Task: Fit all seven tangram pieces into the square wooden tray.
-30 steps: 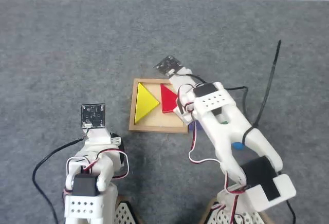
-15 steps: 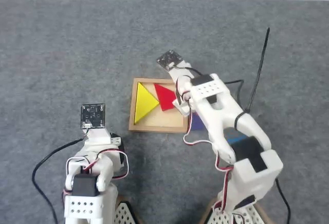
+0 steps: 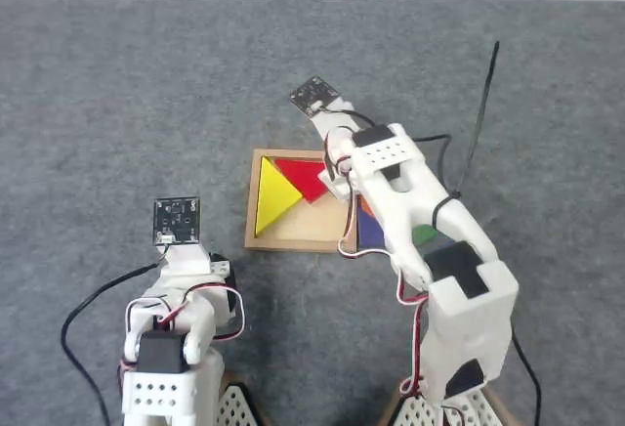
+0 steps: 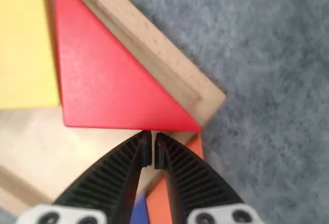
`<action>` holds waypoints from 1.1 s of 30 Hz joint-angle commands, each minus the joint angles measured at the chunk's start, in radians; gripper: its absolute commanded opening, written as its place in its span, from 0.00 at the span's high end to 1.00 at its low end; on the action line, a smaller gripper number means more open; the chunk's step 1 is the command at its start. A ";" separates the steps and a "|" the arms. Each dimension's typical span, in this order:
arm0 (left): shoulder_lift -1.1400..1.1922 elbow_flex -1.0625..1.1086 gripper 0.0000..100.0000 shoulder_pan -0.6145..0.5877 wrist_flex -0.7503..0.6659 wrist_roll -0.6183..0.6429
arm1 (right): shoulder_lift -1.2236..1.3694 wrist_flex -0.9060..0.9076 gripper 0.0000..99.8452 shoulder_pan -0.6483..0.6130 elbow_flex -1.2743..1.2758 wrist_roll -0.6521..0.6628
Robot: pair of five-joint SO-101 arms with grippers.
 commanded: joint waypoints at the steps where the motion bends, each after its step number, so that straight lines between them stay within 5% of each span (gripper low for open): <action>1: -0.020 -0.013 0.99 -0.006 0.002 -0.011 | 0.022 0.001 0.97 -0.045 -0.054 -0.020; 8: -0.020 -0.013 0.99 -0.006 0.002 -0.011 | -0.105 0.008 0.97 -0.044 0.009 -0.081; 23: -0.020 -0.013 0.99 -0.006 0.002 -0.011 | -0.835 -0.079 0.96 0.025 0.761 -0.163; 33: -0.020 -0.013 0.99 -0.006 0.002 -0.011 | -0.862 -0.231 0.96 0.145 0.945 -0.164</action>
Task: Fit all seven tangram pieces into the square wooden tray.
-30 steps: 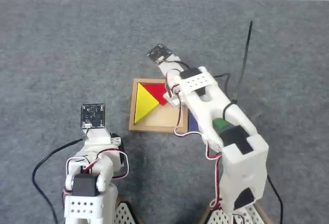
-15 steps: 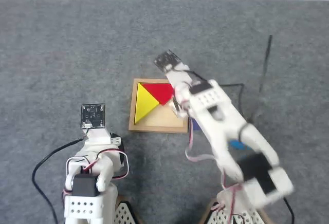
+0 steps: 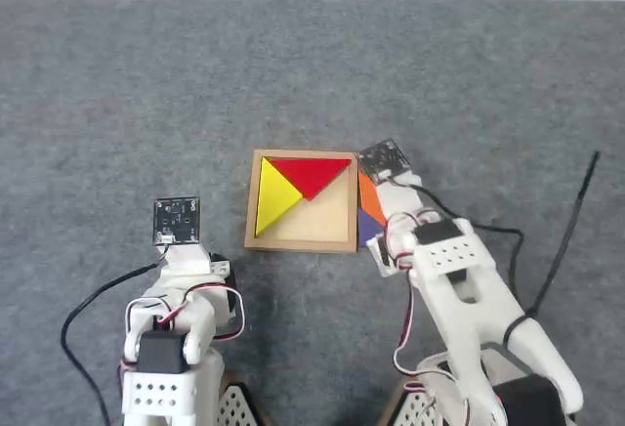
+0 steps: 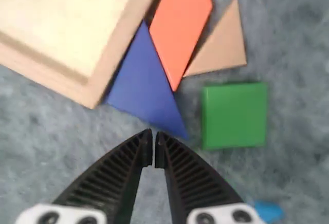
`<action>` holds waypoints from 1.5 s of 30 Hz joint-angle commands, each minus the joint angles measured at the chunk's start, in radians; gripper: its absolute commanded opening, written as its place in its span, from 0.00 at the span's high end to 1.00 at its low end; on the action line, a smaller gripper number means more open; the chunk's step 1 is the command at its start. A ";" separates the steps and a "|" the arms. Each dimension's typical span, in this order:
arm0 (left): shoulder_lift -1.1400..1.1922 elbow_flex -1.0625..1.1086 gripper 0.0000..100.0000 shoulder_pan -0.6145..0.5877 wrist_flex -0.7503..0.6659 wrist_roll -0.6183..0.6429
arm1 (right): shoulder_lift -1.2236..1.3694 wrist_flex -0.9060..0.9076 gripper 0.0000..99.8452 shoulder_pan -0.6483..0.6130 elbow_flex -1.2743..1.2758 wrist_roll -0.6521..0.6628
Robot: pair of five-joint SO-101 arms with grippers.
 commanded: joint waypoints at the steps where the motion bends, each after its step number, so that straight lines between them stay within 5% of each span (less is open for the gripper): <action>1: -0.020 -0.013 0.99 -0.006 0.002 -0.011 | -0.041 -0.128 0.96 0.045 0.035 -0.008; 11: -0.020 -0.013 0.99 -0.006 0.002 -0.011 | -0.048 -0.142 0.96 0.054 0.049 -0.005; 23: -0.020 -0.013 0.99 -0.006 0.002 -0.011 | -0.038 0.177 0.84 0.223 -0.264 -0.061; 35: -0.020 -0.013 0.99 -0.006 0.002 -0.011 | 0.375 0.338 0.84 0.039 -0.758 -0.069; 45: -0.020 -0.013 0.99 -0.006 0.002 -0.011 | 0.708 0.246 0.84 -0.007 -0.951 -0.120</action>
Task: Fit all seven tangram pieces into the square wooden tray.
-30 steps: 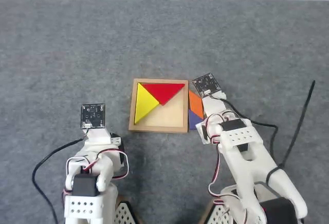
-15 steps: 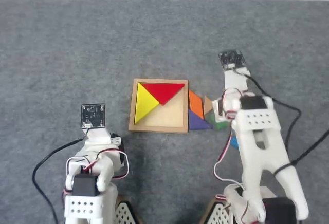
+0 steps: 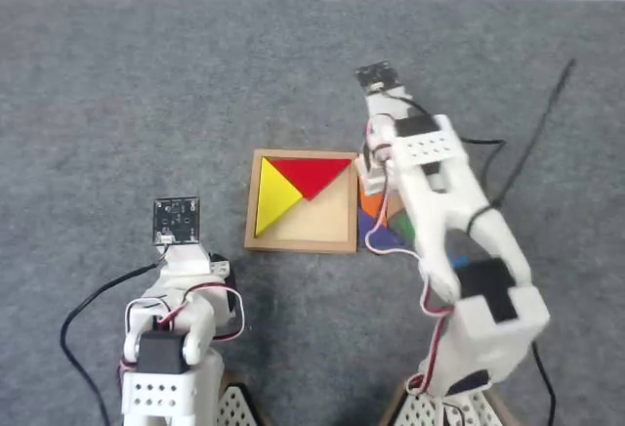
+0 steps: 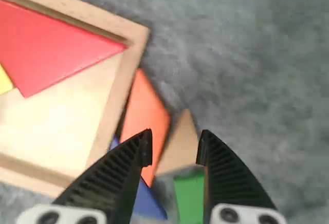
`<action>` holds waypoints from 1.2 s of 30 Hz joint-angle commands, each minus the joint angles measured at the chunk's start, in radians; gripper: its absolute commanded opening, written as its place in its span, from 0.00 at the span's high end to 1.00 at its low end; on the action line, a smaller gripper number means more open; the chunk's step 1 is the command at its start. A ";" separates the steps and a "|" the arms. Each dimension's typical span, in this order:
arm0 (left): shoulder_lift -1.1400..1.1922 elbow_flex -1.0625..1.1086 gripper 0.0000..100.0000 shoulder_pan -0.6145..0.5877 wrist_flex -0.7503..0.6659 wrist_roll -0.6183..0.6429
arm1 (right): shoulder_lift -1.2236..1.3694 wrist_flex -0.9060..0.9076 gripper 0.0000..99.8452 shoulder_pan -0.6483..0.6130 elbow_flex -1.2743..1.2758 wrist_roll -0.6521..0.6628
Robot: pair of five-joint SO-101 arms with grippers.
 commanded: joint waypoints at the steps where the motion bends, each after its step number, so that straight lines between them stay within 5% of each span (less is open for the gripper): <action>1: -0.020 -0.013 0.99 -0.006 0.002 -0.011 | 0.064 -0.059 0.84 -0.033 -0.089 -0.018; 15: -0.020 -0.013 0.99 -0.006 0.002 -0.011 | 0.117 -0.036 0.74 -0.087 -0.083 -0.020; 36: -0.020 -0.013 0.99 -0.006 0.002 -0.011 | 0.179 0.054 0.82 -0.007 -0.043 -0.106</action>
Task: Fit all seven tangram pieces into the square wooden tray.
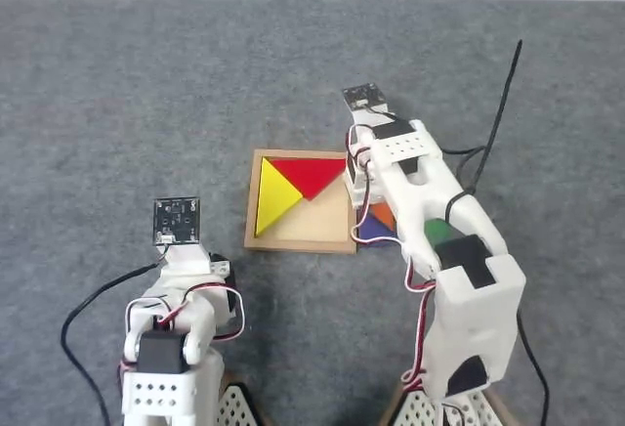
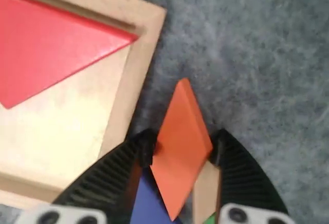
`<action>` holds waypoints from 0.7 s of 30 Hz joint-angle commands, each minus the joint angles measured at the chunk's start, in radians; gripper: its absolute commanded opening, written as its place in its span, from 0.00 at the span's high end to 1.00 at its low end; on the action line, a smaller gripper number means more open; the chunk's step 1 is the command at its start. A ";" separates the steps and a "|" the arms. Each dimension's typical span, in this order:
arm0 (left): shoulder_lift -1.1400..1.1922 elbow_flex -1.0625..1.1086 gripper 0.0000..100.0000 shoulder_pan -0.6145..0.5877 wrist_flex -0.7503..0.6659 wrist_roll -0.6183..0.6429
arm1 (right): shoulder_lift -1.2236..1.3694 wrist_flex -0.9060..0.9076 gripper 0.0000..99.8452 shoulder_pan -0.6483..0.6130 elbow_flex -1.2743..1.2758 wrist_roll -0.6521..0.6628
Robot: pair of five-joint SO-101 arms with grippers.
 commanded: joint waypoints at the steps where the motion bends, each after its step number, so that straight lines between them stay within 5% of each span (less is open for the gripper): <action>1: -0.020 -0.013 0.99 -0.006 0.002 -0.011 | -0.007 0.035 0.82 0.031 0.021 -0.023; 10: -0.020 -0.013 0.99 -0.006 0.002 -0.011 | -0.021 0.027 0.93 0.039 0.017 -0.029; 21: -0.020 -0.013 0.99 -0.006 0.002 -0.011 | -0.297 0.025 0.94 -0.004 0.072 -0.074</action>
